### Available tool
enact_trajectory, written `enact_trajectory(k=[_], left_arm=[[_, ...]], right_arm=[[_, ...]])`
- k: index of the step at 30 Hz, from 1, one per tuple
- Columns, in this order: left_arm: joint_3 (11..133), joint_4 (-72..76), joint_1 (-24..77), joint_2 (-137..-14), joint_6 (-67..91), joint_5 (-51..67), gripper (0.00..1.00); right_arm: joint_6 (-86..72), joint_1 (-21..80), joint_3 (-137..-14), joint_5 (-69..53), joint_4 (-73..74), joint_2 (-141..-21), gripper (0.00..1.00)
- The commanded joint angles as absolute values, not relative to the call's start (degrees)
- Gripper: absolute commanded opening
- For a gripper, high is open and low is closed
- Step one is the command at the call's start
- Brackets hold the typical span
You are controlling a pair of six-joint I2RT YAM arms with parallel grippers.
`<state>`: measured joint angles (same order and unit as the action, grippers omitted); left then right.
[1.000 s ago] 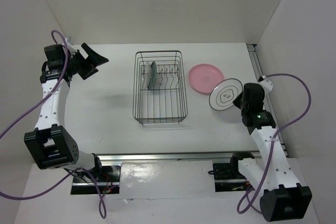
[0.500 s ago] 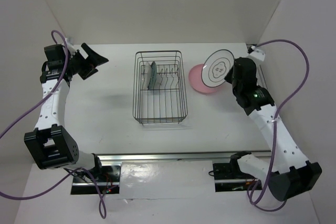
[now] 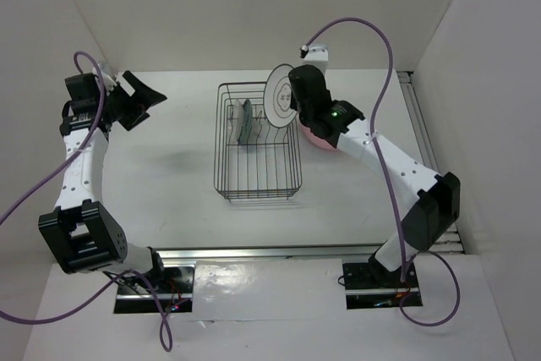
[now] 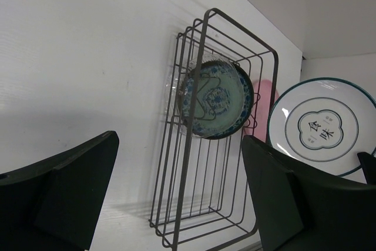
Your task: Load the plates into the dish rack
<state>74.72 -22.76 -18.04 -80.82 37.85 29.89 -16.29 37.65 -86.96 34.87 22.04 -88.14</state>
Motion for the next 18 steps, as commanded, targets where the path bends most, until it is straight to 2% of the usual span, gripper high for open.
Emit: enact_trajectory(k=[1,10,18], left_arm=[[74.71,-22.06,-18.72,-79.28,38.06,29.01,1.0],[74.71,-22.06,-19.25,-80.33,38.58,29.62,1.0],[74.18,-22.06,-19.25,-80.33,38.58,30.15,1.0]], right_arm=[[-14.68,37.35,-91.93,38.06,17.93,-90.78,0.0],[-13.62,37.35,-98.87,37.53,18.37,-98.87,0.0],[-14.15,39.02,-98.35,41.3,16.26,-101.07,0.0]])
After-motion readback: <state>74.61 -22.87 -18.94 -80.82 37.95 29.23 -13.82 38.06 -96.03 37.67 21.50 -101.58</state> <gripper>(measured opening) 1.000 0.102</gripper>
